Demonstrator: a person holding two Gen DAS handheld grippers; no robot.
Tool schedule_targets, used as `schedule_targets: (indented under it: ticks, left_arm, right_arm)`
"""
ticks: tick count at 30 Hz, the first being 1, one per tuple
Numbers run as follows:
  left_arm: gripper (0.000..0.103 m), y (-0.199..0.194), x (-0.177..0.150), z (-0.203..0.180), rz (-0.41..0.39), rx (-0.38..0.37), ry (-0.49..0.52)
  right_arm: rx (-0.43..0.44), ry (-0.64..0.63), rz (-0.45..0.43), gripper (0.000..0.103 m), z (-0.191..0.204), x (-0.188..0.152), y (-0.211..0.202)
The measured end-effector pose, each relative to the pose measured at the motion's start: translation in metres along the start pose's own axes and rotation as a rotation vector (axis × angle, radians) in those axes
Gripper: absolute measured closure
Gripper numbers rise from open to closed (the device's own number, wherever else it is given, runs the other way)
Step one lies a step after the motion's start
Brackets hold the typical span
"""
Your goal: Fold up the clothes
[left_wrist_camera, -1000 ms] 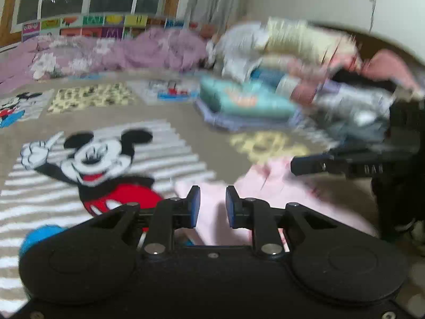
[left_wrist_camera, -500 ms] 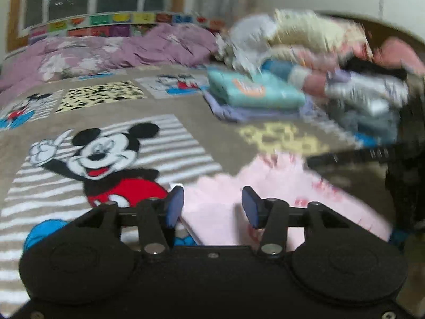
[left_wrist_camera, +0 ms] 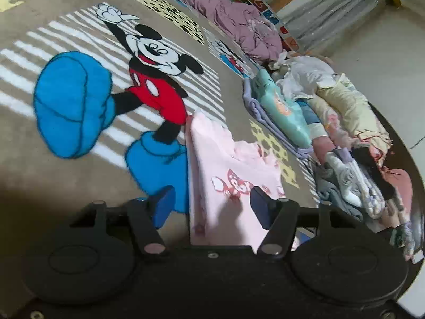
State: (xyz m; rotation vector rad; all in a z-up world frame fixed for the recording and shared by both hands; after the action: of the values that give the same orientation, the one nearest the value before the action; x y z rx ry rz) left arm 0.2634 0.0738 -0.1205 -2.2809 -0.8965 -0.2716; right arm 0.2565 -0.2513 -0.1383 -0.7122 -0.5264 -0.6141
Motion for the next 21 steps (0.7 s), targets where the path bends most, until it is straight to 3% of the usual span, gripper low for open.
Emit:
schedule_targets:
  ticks: [2, 3, 6, 8, 15, 21]
  left_arm:
    - [0.045, 0.008, 0.002, -0.001, -0.002, -0.006, -0.009]
    - [0.052, 0.012, 0.003, -0.001, -0.002, -0.010, -0.013]
    - [0.057, 0.022, 0.006, -0.001, -0.003, -0.018, -0.020]
    - [0.062, 0.024, 0.006, 0.000, -0.001, -0.021, -0.015]
    - [0.086, 0.027, 0.008, 0.005, 0.009, -0.068, -0.039]
    - [0.089, 0.014, 0.004, -0.010, 0.000, -0.105, -0.042]
  right_arm:
    - [0.011, -0.006, 0.010, 0.050, 0.000, 0.003, 0.011]
    - [0.015, -0.001, 0.010, 0.059, -0.002, 0.004, 0.015]
    - [0.035, 0.025, 0.009, 0.078, -0.010, 0.008, 0.029]
    - [0.059, 0.028, 0.008, 0.083, -0.012, 0.007, 0.032]
    - [0.145, 0.087, -0.001, 0.087, -0.022, 0.008, 0.034]
    - [0.206, 0.160, -0.046, 0.088, -0.022, 0.009, 0.020]
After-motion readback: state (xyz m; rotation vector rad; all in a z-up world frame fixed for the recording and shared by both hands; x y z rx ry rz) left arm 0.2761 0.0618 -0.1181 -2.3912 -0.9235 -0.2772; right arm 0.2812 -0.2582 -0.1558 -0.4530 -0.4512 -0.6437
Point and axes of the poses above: each gripper's, at about its wrist camera, not at the fingertips, and y roughly the way its jaws point, z to its left, x to its top, the point moved 3 cm from there along y, roughly the way its jaws point, and after that the axes turned 10 degrees about -y, right-handed, at the moved point
